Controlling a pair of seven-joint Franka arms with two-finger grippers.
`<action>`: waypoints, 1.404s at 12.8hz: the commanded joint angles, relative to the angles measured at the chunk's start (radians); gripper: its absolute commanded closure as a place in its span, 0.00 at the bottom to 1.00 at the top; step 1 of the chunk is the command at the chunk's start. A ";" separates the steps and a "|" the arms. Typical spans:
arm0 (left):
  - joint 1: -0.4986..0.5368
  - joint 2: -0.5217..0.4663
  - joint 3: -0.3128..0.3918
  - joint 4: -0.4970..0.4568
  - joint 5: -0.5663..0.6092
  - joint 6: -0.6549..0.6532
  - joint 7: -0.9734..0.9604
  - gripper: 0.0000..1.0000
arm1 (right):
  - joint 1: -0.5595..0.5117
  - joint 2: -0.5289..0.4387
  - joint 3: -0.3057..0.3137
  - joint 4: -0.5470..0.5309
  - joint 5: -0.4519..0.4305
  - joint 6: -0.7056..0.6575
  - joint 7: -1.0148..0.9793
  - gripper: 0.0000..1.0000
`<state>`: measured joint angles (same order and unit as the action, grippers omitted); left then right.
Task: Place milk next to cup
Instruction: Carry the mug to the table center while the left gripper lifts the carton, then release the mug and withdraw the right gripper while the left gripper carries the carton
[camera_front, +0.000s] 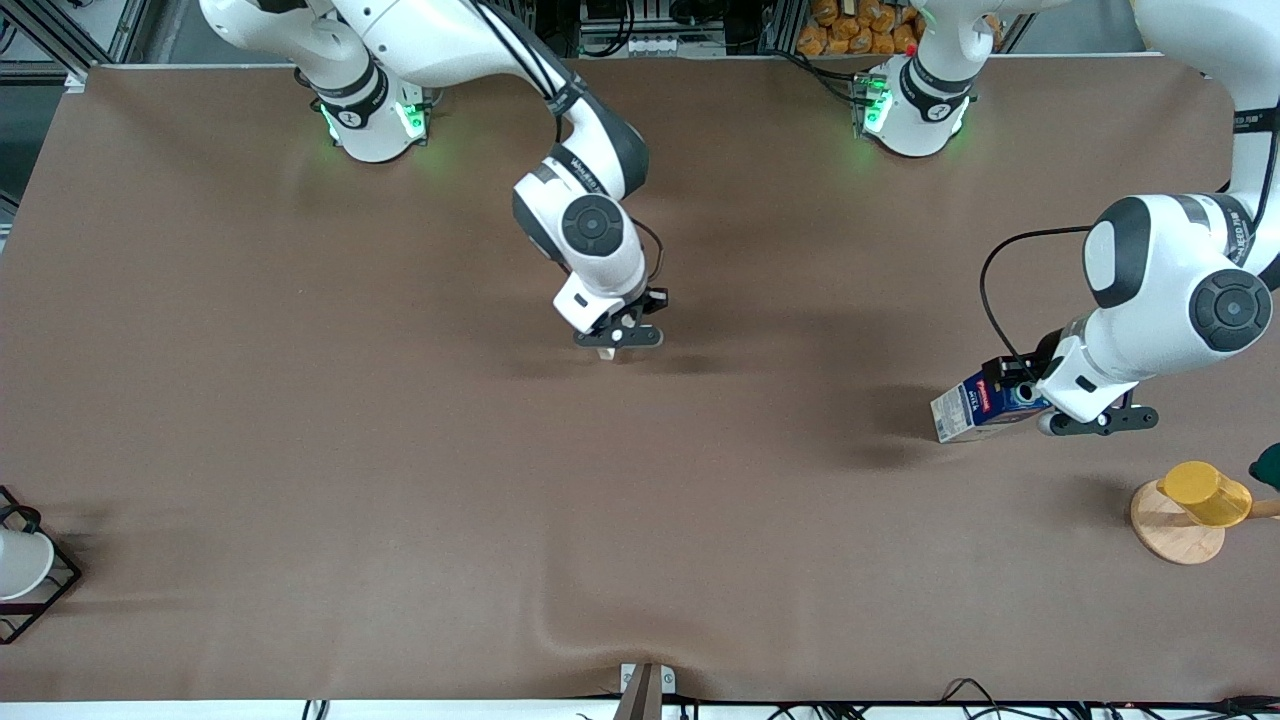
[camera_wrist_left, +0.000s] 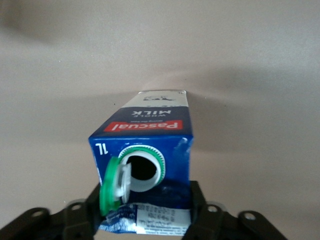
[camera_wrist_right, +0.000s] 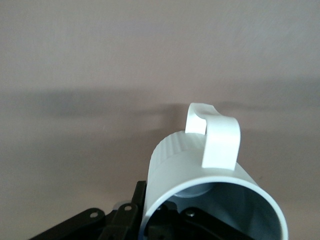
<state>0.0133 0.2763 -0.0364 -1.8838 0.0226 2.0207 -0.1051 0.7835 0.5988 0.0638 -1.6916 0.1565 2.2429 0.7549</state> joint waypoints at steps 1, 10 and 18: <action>-0.003 -0.006 -0.003 0.008 -0.001 -0.005 -0.010 0.58 | 0.036 0.016 -0.018 0.027 0.011 -0.022 0.096 0.62; -0.039 -0.029 -0.069 0.115 -0.003 -0.155 -0.047 0.57 | -0.128 -0.350 -0.110 0.027 -0.038 -0.354 -0.093 0.00; -0.055 -0.025 -0.446 0.210 -0.001 -0.332 -0.562 0.56 | -0.596 -0.557 -0.111 0.052 -0.075 -0.649 -0.440 0.00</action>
<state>-0.0342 0.2533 -0.4032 -1.6890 0.0199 1.7364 -0.5613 0.2974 0.1107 -0.0707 -1.6213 0.0999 1.6487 0.4058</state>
